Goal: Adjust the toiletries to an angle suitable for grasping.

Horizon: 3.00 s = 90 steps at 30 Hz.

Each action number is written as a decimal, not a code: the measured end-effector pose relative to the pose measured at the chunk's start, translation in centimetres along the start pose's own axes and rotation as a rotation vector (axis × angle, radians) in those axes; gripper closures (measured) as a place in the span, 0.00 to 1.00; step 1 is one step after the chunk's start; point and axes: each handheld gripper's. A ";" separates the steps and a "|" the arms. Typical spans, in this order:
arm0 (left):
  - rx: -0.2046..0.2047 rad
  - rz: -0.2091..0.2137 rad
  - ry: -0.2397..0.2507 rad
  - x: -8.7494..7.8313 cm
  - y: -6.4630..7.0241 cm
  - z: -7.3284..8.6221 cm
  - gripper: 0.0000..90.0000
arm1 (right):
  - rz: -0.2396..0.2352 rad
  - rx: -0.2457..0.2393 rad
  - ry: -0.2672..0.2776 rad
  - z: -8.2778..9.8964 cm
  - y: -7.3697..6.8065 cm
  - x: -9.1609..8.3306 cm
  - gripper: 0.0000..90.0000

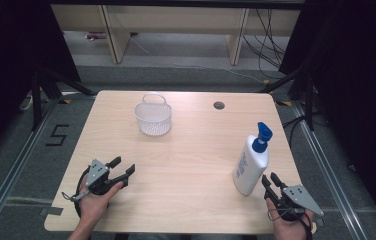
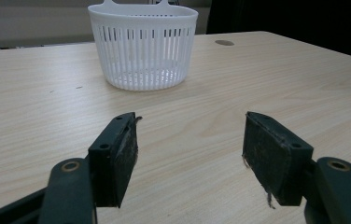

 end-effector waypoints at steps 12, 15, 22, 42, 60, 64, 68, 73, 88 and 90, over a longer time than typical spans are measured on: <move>-0.009 0.000 0.005 0.1 -0.1 -0.1 0.39 | -0.036 -0.009 -0.026 -0.5 -0.4 -2.2 1.00; -0.010 0.000 0.003 0.1 -0.1 -0.1 0.39 | -0.079 0.018 -0.029 -0.6 -0.7 -2.7 1.00; -0.011 -0.001 0.004 0.1 -0.1 -0.1 0.39 | -0.136 0.008 -0.024 -1.1 -2.1 -4.0 1.00; -0.016 0.002 0.004 0.1 -0.2 -0.1 0.39 | -0.183 -0.047 0.008 -3.0 -5.1 -2.4 1.00; -0.021 0.002 -0.005 0.2 -0.2 0.0 0.38 | -0.135 -0.045 0.019 -3.4 -5.1 -1.4 1.00; -0.022 0.002 -0.003 0.1 -0.3 0.0 0.38 | -0.135 -0.051 0.030 -3.4 -5.0 -1.4 1.00; -0.022 0.003 -0.007 0.1 -0.3 0.1 0.38 | -0.134 -0.034 0.007 -3.4 -5.0 -1.6 1.00; -0.022 0.000 -0.013 0.1 -0.2 0.1 0.38 | -0.127 -0.025 0.014 -3.3 -4.5 -1.7 1.00; -0.017 0.002 -0.018 0.2 -0.2 0.1 0.38 | -0.036 -0.006 0.005 -3.5 -2.0 -1.7 1.00; -0.017 0.003 -0.020 0.2 -0.2 0.1 0.38 | -0.030 0.003 0.001 -3.4 -1.7 -1.5 1.00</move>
Point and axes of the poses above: each handheld gripper's, and its own axes: x roughly forward along the jaws, z roughly out of its underside, y roughly to its right, and after that the axes turned 9 degrees about z, right-handed
